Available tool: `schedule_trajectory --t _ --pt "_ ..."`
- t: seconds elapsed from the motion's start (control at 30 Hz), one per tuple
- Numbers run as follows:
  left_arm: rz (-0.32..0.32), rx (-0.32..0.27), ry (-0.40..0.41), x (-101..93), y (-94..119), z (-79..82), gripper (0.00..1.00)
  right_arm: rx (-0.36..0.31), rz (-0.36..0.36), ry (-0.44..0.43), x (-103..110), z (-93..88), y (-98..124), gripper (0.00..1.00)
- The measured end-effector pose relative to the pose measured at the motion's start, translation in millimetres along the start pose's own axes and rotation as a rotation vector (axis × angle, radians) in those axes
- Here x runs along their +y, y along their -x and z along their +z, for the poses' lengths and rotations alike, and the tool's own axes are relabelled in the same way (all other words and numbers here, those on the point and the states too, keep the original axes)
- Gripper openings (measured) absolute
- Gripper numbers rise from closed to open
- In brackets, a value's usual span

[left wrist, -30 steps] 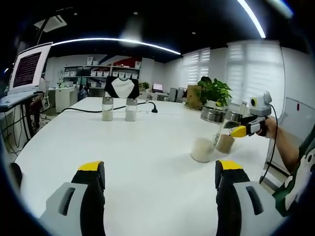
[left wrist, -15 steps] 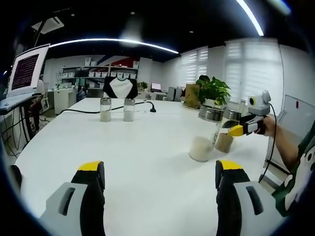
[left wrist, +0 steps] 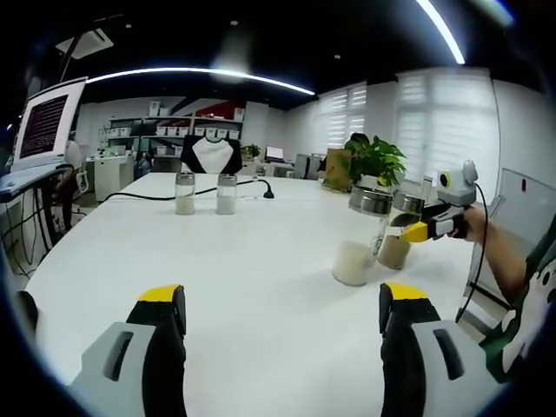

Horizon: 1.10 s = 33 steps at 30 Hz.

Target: Rotate the seasoning bottle until the label or dispensing opening points toward the visible target arrow and the bottle remains upright within the marked orientation range

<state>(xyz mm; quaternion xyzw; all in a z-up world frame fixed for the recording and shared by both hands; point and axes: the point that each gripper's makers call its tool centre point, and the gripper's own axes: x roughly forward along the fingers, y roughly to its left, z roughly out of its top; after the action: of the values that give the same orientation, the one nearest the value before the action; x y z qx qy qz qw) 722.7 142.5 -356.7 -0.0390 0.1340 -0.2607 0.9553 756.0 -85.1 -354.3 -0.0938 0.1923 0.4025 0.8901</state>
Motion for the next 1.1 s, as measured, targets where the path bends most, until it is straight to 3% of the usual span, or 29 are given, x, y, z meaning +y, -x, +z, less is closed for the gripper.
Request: schedule_trajectory --t 0.63,1.1 --pt "-0.006 -0.002 -0.011 -0.2 0.7 4.7 0.97 0.023 -0.080 -0.032 3.2 -2.5 0.0 0.41" --pt "-0.014 -0.001 -0.025 -5.4 -0.1 8.5 0.97 0.013 -0.192 -0.071 0.0 -4.6 0.0 0.41"
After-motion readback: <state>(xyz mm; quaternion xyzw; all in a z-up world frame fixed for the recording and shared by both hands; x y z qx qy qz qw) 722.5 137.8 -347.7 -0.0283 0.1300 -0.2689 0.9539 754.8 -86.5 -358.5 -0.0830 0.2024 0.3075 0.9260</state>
